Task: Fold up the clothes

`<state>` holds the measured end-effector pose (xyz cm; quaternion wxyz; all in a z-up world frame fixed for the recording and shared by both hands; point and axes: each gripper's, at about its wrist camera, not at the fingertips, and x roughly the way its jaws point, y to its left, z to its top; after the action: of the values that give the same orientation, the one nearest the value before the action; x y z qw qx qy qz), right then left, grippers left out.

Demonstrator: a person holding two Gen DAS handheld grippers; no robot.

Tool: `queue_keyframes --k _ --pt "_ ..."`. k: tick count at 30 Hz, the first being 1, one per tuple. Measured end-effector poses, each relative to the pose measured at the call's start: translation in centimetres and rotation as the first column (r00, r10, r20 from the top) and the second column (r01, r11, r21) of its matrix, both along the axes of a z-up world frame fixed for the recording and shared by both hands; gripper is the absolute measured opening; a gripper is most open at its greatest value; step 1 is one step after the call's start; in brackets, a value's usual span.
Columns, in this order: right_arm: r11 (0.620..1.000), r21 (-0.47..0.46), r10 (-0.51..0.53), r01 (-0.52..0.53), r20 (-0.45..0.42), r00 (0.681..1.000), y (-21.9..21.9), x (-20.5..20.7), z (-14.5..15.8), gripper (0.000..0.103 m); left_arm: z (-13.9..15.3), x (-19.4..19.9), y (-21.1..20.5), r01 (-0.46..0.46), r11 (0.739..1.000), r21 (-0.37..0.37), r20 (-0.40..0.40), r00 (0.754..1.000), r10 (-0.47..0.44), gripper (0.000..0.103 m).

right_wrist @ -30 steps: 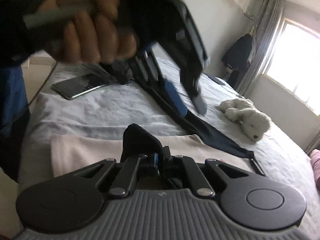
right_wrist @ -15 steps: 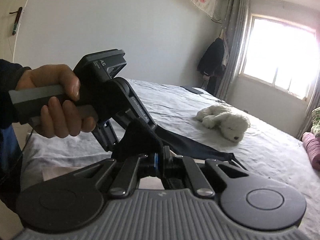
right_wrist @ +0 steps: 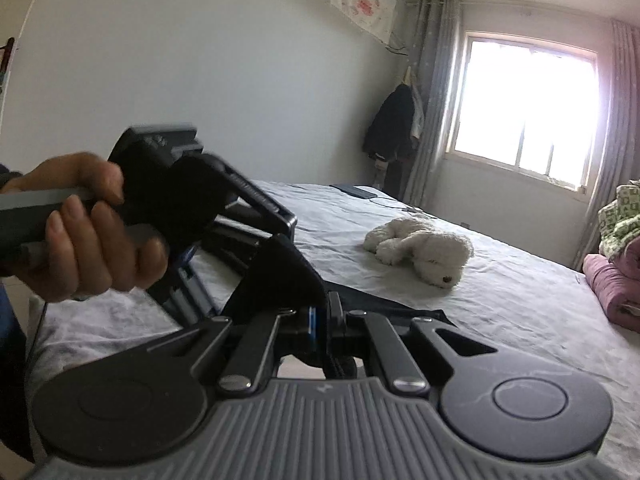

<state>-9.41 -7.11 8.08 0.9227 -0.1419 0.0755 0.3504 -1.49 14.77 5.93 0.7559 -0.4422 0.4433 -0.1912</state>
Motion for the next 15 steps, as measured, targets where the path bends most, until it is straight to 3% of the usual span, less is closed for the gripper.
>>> queue_keyframes --k 2,6,9,15 --pt "1.0 -0.01 0.01 -0.01 -0.004 1.0 0.1 -0.1 -0.1 0.004 0.7 0.0 0.5 -0.004 0.998 0.066 0.031 1.0 0.002 0.004" --pt "0.997 -0.049 0.063 -0.064 -0.019 0.998 0.8 -0.8 -0.7 0.004 1.4 0.0 0.8 0.022 0.981 0.192 0.057 0.998 -0.033 0.002" --pt "0.988 -0.096 0.122 -0.124 -0.03 0.992 1.6 -1.6 -1.3 0.004 1.6 -0.2 0.8 0.064 0.949 0.307 0.054 0.995 -0.085 0.002" --pt "0.953 -0.204 0.211 -0.225 -0.087 0.974 2.7 -2.3 -2.7 0.004 0.7 -1.2 1.3 0.098 0.877 0.47 0.055 0.989 -0.14 0.0"
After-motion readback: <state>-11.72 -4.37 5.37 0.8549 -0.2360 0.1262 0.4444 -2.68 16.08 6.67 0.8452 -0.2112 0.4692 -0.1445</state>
